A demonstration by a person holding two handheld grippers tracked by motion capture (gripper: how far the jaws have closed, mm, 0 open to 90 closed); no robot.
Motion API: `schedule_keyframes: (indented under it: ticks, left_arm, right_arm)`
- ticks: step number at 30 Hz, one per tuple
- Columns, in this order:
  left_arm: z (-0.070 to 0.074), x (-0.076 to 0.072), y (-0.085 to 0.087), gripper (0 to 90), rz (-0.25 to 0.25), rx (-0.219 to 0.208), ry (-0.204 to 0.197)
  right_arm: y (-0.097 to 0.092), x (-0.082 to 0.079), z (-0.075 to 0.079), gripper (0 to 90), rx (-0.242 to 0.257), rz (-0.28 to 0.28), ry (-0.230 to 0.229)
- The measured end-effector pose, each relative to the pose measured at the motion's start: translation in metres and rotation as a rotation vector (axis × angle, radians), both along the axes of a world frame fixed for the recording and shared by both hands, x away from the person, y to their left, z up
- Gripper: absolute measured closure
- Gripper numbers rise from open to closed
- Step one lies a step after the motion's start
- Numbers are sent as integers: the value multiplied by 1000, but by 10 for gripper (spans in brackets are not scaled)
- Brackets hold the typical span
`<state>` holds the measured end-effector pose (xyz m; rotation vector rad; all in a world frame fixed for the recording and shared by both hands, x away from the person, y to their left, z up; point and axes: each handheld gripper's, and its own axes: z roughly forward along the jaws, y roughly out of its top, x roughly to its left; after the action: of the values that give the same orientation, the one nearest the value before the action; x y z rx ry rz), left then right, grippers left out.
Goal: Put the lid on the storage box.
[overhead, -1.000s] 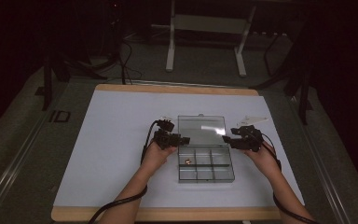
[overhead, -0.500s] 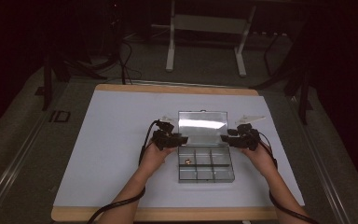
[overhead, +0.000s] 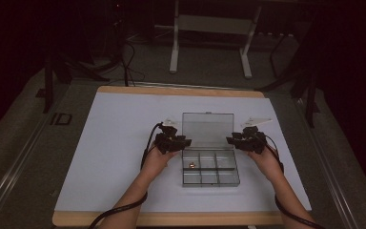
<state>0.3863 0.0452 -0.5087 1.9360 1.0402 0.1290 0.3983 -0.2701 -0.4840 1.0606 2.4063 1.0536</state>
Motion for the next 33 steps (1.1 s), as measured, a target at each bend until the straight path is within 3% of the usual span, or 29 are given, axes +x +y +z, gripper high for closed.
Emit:
schedule_keyframes:
  ticks: [13, 20, 33]
  left_arm:
    - [15, -3, 2, 666, -2, -13, -40]
    - [22, -11, 1, 704, -27, 20, -78]
    - [25, -23, 3, 712, -66, 37, -124]
  right_arm:
    - [-2, -7, 14, 673, 9, 15, -34]
    - [-4, -14, 21, 701, 15, 33, -54]
    - [-7, -28, 27, 742, -3, 75, -74]
